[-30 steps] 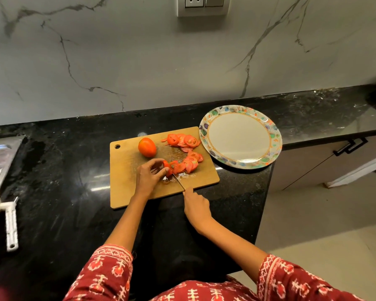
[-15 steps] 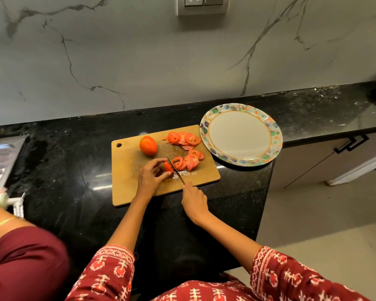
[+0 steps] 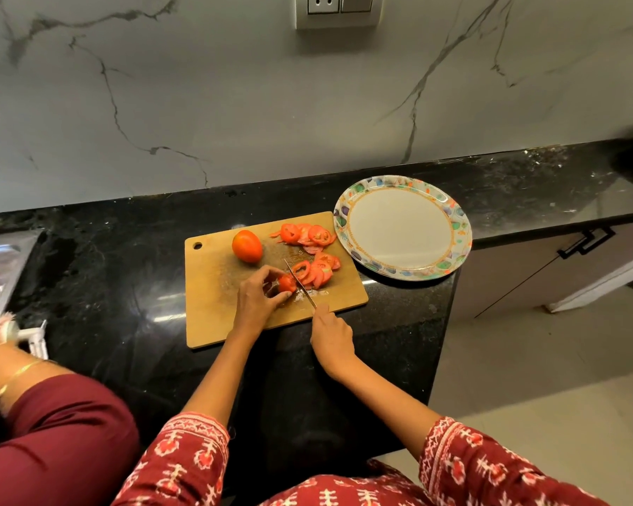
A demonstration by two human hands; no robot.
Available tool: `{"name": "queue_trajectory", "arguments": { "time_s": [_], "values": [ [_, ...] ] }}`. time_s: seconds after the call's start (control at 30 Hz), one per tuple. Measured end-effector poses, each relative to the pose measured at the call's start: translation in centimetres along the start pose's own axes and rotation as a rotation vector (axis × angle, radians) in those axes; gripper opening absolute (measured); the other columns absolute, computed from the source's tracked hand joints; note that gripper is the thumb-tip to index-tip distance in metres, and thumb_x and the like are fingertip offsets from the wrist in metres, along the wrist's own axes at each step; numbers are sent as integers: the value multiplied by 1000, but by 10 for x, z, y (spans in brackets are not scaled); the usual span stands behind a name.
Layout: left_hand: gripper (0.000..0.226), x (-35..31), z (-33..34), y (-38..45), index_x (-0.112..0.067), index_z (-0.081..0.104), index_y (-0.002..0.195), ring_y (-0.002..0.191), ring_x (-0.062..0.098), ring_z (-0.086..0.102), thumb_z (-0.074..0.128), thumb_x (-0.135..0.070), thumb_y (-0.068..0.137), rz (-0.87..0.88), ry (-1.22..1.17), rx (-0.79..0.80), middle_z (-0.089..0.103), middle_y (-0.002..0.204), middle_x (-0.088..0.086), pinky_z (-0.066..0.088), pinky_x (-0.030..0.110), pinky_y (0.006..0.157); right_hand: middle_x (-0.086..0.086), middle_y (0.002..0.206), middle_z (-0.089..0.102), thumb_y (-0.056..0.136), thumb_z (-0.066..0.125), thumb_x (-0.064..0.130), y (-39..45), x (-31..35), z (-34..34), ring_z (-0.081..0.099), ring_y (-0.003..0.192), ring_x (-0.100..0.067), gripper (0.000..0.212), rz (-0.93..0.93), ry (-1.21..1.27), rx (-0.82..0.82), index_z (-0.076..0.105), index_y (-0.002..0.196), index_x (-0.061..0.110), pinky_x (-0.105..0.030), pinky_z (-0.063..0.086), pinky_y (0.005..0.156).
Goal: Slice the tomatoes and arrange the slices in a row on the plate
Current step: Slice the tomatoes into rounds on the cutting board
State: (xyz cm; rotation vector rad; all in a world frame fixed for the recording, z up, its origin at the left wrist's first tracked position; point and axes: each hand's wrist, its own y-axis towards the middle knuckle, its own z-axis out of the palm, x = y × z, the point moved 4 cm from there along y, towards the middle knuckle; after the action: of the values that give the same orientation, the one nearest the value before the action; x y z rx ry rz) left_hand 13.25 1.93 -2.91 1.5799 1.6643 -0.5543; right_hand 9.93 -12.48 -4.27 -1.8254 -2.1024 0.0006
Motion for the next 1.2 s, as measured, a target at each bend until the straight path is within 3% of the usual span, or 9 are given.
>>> {"name": "queue_trajectory", "arguments": {
  "time_s": [0.37, 0.43, 0.47, 0.57, 0.73, 0.8, 0.87, 1.07, 1.2],
  "values": [
    [44, -3, 10, 3, -13, 56, 103, 95, 13, 61, 81, -12, 67, -6, 33, 64, 65, 102, 5, 45, 15, 80, -11, 105, 66, 104, 29, 18, -11, -11, 1, 66, 96, -24, 24, -22, -28, -27, 44, 117, 6, -29, 49, 72],
    [43, -4, 9, 3, -12, 56, 100, 90, 10, 60, 82, -12, 66, -10, 43, 60, 65, 98, 5, 42, 12, 76, -9, 76, 67, 89, 62, 14, -11, -8, -11, 69, 67, -16, 12, -31, -74, -166, 56, 95, 5, -23, 49, 53],
    [42, -5, 9, 3, -12, 55, 99, 89, 9, 59, 82, -13, 66, -12, 47, 60, 65, 97, 5, 42, 11, 75, -4, 56, 61, 69, 81, 14, -8, -5, -12, 62, 45, -11, 24, -38, -72, -188, 59, 76, 9, -19, 42, 39],
    [41, -8, 10, 3, -11, 54, 95, 86, 8, 59, 82, -11, 66, 0, 58, 52, 66, 95, 5, 40, 7, 71, 4, 37, 46, 42, 94, 19, 4, -4, -2, 45, 26, -5, 42, 1, -77, -108, 55, 55, 16, -13, 28, 27],
    [41, -7, 10, -5, -9, 54, 93, 83, 15, 62, 83, -12, 64, -17, 52, 12, 66, 93, 7, 46, 17, 70, 1, 45, 55, 57, 89, 20, -1, -1, -13, 55, 34, -8, 32, 11, -51, -97, 59, 67, 13, -16, 36, 32],
    [41, -7, 10, -3, -9, 55, 95, 83, 13, 60, 83, -12, 65, -28, 43, 9, 65, 94, 6, 44, 16, 71, -11, 81, 68, 90, 60, 15, 3, -5, -17, 69, 72, -21, 14, 12, -6, -102, 56, 98, 4, -27, 51, 58],
    [42, -8, 11, 3, -11, 57, 101, 90, 14, 59, 81, -13, 66, -40, 34, 28, 64, 99, 6, 48, 22, 77, -17, 109, 63, 103, 33, 18, 6, -11, -19, 61, 102, -33, 24, 35, 166, -30, 46, 115, 3, -38, 47, 77],
    [46, -4, 15, 7, -14, 63, 114, 105, 18, 60, 78, -15, 71, 9, -10, 35, 64, 113, 7, 50, 39, 92, -20, 105, 62, 103, 29, 25, 2, -12, -28, 58, 102, -38, 32, 35, 385, -10, 49, 111, 1, -40, 44, 76],
    [50, -1, 14, 7, -13, 61, 118, 104, 19, 62, 78, -15, 71, -22, -19, 3, 66, 113, 7, 51, 38, 91, -18, 106, 62, 103, 28, 27, -4, -7, -33, 59, 102, -36, 34, 32, 365, -29, 49, 113, 2, -38, 42, 75]
  ]
}}
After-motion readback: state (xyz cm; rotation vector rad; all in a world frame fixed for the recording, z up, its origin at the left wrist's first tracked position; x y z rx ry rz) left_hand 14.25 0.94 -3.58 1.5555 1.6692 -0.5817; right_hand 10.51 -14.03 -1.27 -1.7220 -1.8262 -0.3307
